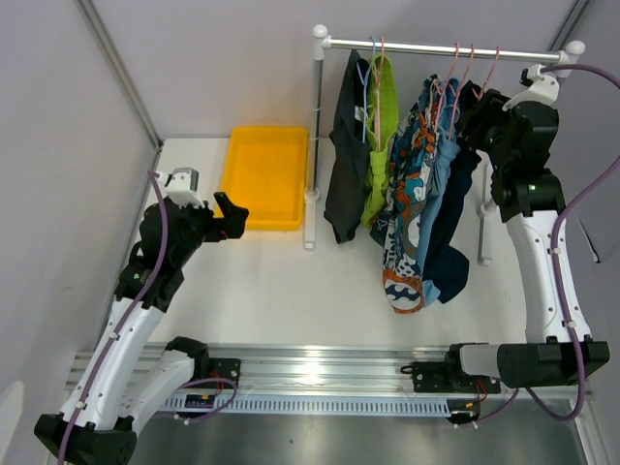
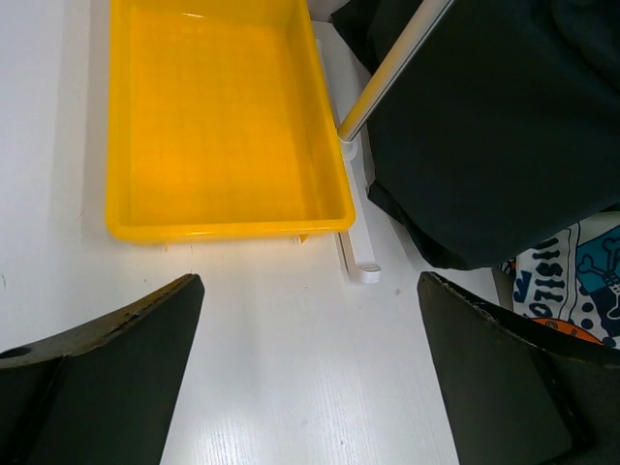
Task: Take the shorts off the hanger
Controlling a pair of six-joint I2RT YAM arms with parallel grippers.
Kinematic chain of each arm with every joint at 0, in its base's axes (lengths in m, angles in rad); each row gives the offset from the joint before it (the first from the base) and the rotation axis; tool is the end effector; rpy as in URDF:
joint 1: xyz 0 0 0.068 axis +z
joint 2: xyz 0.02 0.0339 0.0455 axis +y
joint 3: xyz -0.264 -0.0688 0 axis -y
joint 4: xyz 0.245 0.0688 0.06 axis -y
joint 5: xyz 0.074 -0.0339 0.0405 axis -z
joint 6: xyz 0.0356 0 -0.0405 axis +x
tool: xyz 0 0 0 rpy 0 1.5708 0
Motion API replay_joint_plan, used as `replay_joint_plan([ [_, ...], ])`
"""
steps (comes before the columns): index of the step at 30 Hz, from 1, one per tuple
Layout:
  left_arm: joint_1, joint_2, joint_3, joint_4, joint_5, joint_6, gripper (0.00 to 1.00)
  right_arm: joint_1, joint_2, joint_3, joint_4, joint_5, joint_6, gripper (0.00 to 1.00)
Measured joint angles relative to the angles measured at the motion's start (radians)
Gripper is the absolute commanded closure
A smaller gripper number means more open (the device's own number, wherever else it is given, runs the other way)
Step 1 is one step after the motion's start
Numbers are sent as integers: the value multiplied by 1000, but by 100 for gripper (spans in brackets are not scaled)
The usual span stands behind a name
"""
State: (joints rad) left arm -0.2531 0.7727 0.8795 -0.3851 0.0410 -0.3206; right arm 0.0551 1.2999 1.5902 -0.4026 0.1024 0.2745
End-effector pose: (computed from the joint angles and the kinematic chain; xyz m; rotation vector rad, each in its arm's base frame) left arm 0.1676 -0.0449 0.3535 -0.0342 1.8712 -0.4362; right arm 0.2754 0.0115 0.4832 0.2609 1.6648 0.1617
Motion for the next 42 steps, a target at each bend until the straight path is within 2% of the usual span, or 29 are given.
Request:
replay_joint_plan([
  [14, 0, 10, 0, 0, 0, 0, 1, 0, 15, -4, 97, 50, -11, 47],
  [22, 0, 21, 0, -4, -1, 0, 1, 0, 98, -6, 114, 57, -18, 55],
  [25, 0, 22, 0, -7, -1, 0, 1, -1, 115, -6, 114, 58, -18, 61],
  [26, 0, 22, 0, -7, -1, 0, 1, -2, 117, -6, 114, 58, -19, 67],
  [28, 0, 22, 0, -7, -2, 0, 1, -4, 117, -6, 114, 58, -23, 71],
  [31, 0, 22, 0, -7, -2, 0, 1, -8, 117, -6, 117, 58, -29, 88],
  [32, 0, 23, 0, -7, -2, 0, 1, -11, 117, -6, 116, 58, -31, 99],
  [42, 0, 27, 0, -14, -1, 1, 1, -18, 114, -1, 104, 55, -24, 100],
])
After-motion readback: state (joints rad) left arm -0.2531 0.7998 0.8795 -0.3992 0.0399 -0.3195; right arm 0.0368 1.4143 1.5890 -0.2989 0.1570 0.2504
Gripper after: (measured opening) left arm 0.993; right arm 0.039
